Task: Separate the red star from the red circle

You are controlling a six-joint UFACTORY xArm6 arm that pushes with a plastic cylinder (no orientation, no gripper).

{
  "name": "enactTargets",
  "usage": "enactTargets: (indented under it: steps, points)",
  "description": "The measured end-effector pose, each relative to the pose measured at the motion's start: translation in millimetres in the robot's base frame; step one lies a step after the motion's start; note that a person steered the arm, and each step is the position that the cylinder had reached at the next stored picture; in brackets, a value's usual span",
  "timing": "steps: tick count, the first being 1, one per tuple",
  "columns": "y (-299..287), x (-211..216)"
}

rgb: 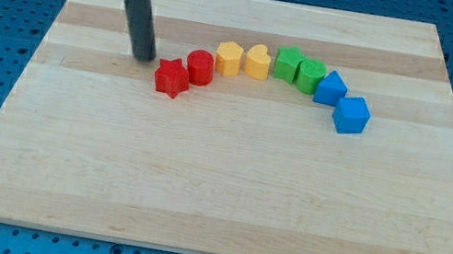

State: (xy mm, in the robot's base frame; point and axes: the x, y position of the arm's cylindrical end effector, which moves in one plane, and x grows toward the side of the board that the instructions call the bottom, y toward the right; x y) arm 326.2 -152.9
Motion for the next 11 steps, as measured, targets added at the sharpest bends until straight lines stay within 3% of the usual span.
enactTargets:
  steps: [2,3,5,7,8,10,11]
  points:
    - [52,16]
    - [47,25]
    - [12,108]
    - [-6,161]
    - [-26,161]
    - [-33,81]
    - [-32,77]
